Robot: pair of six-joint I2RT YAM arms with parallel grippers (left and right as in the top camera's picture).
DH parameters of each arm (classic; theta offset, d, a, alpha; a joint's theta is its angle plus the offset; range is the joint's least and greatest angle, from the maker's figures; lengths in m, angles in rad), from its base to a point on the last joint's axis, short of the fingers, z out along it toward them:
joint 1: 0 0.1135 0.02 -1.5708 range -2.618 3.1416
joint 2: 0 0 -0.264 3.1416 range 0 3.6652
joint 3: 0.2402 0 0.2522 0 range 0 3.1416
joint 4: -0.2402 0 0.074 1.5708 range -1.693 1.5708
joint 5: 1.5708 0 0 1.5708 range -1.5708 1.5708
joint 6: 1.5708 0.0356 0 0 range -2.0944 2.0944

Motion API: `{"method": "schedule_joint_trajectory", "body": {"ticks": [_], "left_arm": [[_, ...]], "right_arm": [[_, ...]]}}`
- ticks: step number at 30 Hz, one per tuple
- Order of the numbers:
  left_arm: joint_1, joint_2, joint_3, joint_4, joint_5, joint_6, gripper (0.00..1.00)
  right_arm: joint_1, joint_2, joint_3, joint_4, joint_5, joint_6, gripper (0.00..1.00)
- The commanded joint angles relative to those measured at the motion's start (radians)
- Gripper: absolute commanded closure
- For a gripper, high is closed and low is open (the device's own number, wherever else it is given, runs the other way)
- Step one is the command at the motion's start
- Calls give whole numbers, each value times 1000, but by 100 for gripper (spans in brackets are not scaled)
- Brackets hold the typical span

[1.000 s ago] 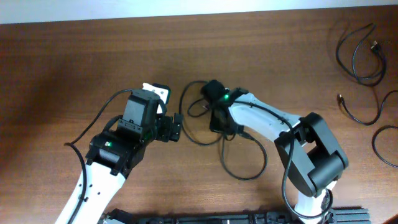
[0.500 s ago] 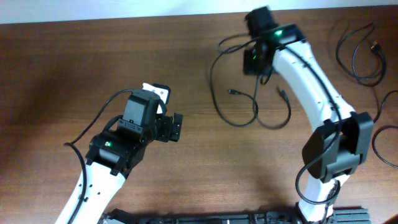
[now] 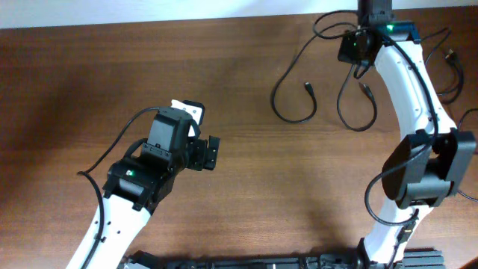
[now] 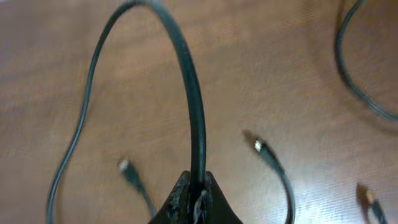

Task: Untangle cables
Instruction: 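Grasp the remaining black cable with the right gripper and lift it, then carry the cable to the top-right and drop it with the right gripper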

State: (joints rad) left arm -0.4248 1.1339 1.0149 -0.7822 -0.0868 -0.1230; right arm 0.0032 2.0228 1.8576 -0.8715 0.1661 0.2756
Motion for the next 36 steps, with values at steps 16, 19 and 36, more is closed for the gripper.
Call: {"method": "schedule_joint_trajectory", "body": {"ticks": [16, 19, 36], "left_arm": [[4, -10, 14, 2, -8, 12, 1], [4, -10, 14, 2, -8, 13, 1], [4, -10, 14, 2, -8, 13, 1]], "right_arm": [[-121, 5, 39, 311, 24, -222, 96], [-121, 18, 39, 285, -196, -215, 96], [-113, 159, 29, 284, -404, -216, 82]]}}
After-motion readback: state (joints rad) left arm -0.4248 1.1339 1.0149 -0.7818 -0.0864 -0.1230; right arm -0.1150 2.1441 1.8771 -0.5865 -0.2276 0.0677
